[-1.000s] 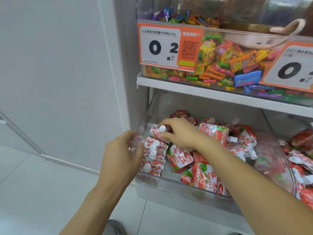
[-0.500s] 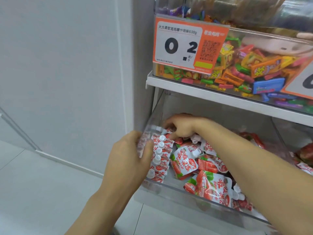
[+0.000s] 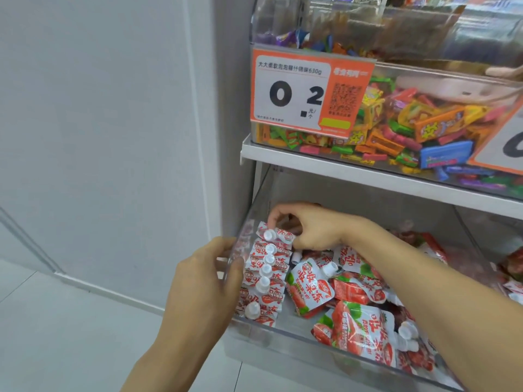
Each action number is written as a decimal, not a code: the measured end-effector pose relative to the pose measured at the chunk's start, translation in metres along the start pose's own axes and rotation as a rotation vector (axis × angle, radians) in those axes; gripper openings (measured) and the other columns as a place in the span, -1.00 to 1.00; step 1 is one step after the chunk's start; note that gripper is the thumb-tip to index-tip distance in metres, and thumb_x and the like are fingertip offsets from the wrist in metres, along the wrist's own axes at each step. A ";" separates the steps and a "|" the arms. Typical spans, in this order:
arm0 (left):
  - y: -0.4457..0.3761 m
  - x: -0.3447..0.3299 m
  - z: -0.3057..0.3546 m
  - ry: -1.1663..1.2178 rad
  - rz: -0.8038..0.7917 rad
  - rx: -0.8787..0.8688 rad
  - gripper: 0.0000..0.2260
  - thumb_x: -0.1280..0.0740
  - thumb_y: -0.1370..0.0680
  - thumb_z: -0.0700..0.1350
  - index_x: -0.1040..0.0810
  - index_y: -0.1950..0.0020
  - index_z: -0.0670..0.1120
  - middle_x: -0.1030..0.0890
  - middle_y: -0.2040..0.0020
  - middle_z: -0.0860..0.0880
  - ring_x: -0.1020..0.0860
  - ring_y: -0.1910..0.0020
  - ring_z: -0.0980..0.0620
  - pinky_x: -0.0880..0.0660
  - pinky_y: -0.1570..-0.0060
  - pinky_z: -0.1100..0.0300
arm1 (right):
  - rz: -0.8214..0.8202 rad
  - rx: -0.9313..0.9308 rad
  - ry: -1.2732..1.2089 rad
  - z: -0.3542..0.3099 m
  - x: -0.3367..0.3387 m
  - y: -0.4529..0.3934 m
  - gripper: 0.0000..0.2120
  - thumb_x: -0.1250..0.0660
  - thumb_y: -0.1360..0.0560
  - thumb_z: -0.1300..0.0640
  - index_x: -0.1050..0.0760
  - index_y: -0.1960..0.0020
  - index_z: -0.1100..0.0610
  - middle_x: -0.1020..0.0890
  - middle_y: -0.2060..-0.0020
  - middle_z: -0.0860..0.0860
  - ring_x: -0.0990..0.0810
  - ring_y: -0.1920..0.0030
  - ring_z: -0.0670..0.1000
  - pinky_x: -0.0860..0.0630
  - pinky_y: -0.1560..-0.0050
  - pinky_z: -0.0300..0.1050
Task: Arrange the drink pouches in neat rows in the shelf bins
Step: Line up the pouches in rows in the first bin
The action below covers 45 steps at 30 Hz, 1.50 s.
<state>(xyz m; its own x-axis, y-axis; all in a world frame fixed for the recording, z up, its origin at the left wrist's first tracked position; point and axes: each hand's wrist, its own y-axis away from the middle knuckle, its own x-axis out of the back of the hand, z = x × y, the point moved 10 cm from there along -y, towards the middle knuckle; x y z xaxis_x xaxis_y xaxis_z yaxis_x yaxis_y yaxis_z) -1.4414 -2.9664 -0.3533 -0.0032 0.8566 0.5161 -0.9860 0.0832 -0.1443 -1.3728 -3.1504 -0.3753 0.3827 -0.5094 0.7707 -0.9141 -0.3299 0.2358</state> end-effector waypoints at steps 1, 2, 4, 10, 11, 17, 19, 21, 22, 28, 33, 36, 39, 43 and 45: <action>0.001 0.000 0.000 0.011 -0.001 0.000 -0.94 -0.34 -0.54 0.00 -0.59 0.03 0.12 -0.62 0.21 0.22 -0.59 0.26 0.36 -0.46 0.41 0.45 | -0.037 -0.042 0.015 0.000 -0.005 0.000 -0.62 -0.43 -0.43 0.25 -0.49 -0.16 -0.06 -0.57 -0.16 -0.09 -0.62 -0.12 -0.01 -0.57 -0.20 0.03; 0.001 0.000 0.001 0.017 -0.003 -0.005 -0.93 -0.33 -0.54 0.00 -0.60 0.03 0.12 -0.62 0.22 0.22 -0.59 0.26 0.36 -0.45 0.41 0.46 | -0.049 -0.092 0.010 0.002 -0.008 -0.001 -0.59 -0.43 -0.44 0.20 -0.46 -0.25 -0.03 -0.55 -0.19 -0.08 -0.61 -0.14 0.00 -0.56 -0.22 0.01; 0.002 0.000 0.004 0.027 -0.008 -0.014 -0.94 -0.33 -0.53 0.00 -0.59 0.04 0.14 -0.62 0.23 0.21 -0.59 0.26 0.37 -0.43 0.42 0.48 | -0.021 -0.152 0.034 0.000 -0.007 -0.008 -0.47 -0.43 -0.43 0.07 -0.40 -0.37 0.01 -0.54 -0.23 -0.03 -0.58 -0.18 0.02 -0.54 -0.24 0.01; 0.000 0.001 0.004 0.028 -0.020 -0.021 -0.95 -0.35 -0.53 -0.04 -0.58 0.09 0.13 -0.62 0.25 0.21 -0.58 0.26 0.36 -0.43 0.43 0.48 | -0.070 -0.198 -0.145 0.000 -0.009 -0.017 -0.72 -0.26 -0.56 0.16 -0.59 -0.20 0.23 -0.64 -0.14 0.12 -0.60 -0.12 0.10 -0.50 -0.25 0.01; 0.000 0.000 0.004 0.030 -0.028 -0.021 -0.95 -0.35 -0.53 -0.04 -0.58 0.09 0.13 -0.61 0.25 0.23 -0.58 0.25 0.36 -0.43 0.43 0.47 | -0.021 -0.184 -0.140 0.002 -0.002 -0.015 -0.72 -0.24 -0.60 0.08 -0.61 -0.17 0.18 -0.65 -0.13 0.08 -0.60 -0.12 0.06 -0.50 -0.23 -0.02; -0.001 -0.001 0.001 -0.007 -0.018 -0.057 -0.95 -0.31 -0.54 -0.01 -0.55 0.07 0.15 -0.58 0.25 0.33 -0.57 0.20 0.36 -0.45 0.33 0.47 | 0.318 -0.230 0.404 0.041 0.045 -0.003 -0.48 -0.32 -0.52 -0.08 -0.38 -0.44 0.05 -0.49 -0.34 0.05 -0.47 -0.32 0.08 -0.47 -0.29 -0.04; -0.001 0.000 0.003 -0.024 -0.010 -0.069 -0.93 -0.31 -0.54 -0.03 -0.53 0.08 0.16 -0.58 0.23 0.31 -0.57 0.20 0.34 -0.47 0.30 0.44 | 0.244 -0.308 0.507 0.047 0.035 -0.005 -0.28 -0.34 -0.47 -0.24 -0.27 -0.51 0.07 -0.42 -0.39 0.09 -0.41 -0.37 0.14 -0.45 -0.29 -0.03; -0.002 0.002 0.004 -0.044 -0.004 -0.082 -0.91 -0.30 -0.53 -0.05 -0.52 0.08 0.16 -0.58 0.22 0.30 -0.56 0.22 0.32 -0.48 0.29 0.40 | 0.171 -0.352 0.527 0.045 0.028 -0.009 -0.18 -0.38 -0.40 -0.34 -0.30 -0.49 0.09 -0.41 -0.34 0.12 -0.42 -0.33 0.16 -0.47 -0.27 -0.01; -0.002 0.002 0.005 -0.050 -0.006 -0.087 -0.91 -0.30 -0.53 -0.05 -0.52 0.08 0.16 -0.57 0.23 0.31 -0.56 0.21 0.32 -0.48 0.29 0.39 | 0.148 -0.350 0.515 0.043 0.027 -0.009 -0.23 -0.40 -0.39 -0.31 -0.37 -0.44 0.11 -0.45 -0.29 0.12 -0.47 -0.27 0.14 -0.50 -0.24 -0.01; -0.003 0.002 0.007 -0.046 -0.035 -0.103 -0.93 -0.30 -0.54 -0.02 -0.49 0.10 0.18 -0.54 0.25 0.35 -0.54 0.22 0.38 -0.44 0.35 0.48 | 0.050 -0.360 0.537 0.048 0.020 -0.001 -0.62 -0.31 -0.50 -0.13 -0.46 -0.27 -0.03 -0.46 -0.17 0.06 -0.41 -0.22 0.13 -0.47 -0.18 0.00; -0.003 0.001 0.007 -0.073 -0.043 -0.117 -0.94 -0.29 -0.54 0.02 -0.48 0.08 0.20 -0.54 0.24 0.36 -0.53 0.19 0.40 -0.42 0.34 0.52 | 0.317 -0.308 0.449 0.037 0.047 -0.001 -0.68 -0.21 -0.57 -0.24 -0.45 -0.10 -0.01 -0.61 0.04 0.03 -0.58 0.10 0.06 -0.49 0.13 -0.06; -0.003 0.000 0.008 -0.087 -0.033 -0.112 -0.97 -0.26 -0.53 0.05 -0.49 0.08 0.18 -0.55 0.23 0.33 -0.56 0.25 0.32 -0.42 0.36 0.50 | 0.486 -0.262 0.303 0.029 0.060 -0.004 -0.47 -0.27 -0.49 -0.34 -0.42 -0.23 0.05 -0.63 -0.05 0.03 -0.66 0.07 0.09 -0.51 0.12 -0.08; -0.003 0.001 0.009 -0.080 -0.024 -0.107 -0.87 -0.21 -0.47 0.12 -0.51 0.09 0.15 -0.58 0.22 0.31 -0.57 0.28 0.29 -0.41 0.39 0.47 | 0.203 -0.246 0.136 0.034 0.031 -0.022 -0.36 -0.37 -0.39 -0.39 -0.47 -0.31 -0.01 -0.62 -0.15 -0.06 -0.63 -0.06 -0.01 -0.54 -0.13 -0.08; -0.003 0.000 0.006 -0.096 -0.029 -0.092 -0.91 -0.26 -0.51 0.05 -0.53 0.03 0.13 -0.59 0.21 0.30 -0.57 0.25 0.32 -0.42 0.38 0.48 | 0.010 -0.286 0.208 0.048 0.013 -0.024 -0.43 -0.48 -0.47 -0.02 -0.39 -0.42 -0.01 -0.52 -0.27 -0.11 -0.52 -0.21 -0.01 -0.45 -0.25 -0.09; -0.003 -0.001 0.005 -0.089 -0.042 -0.081 -0.91 -0.28 -0.53 0.05 -0.54 0.01 0.13 -0.58 0.19 0.32 -0.57 0.25 0.32 -0.42 0.38 0.49 | 0.204 -0.236 0.186 0.044 0.031 -0.023 -0.54 -0.48 -0.47 -0.03 -0.46 -0.31 0.00 -0.57 -0.20 -0.08 -0.54 -0.12 -0.01 -0.46 -0.08 -0.15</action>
<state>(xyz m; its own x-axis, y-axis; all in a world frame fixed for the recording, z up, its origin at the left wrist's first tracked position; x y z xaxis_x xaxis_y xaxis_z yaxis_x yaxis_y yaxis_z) -1.4389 -2.9704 -0.3492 0.0193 0.8030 0.5956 -0.9689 0.1619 -0.1869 -1.3341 -3.1937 -0.3834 0.1783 -0.3858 0.9052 -0.9832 -0.0331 0.1796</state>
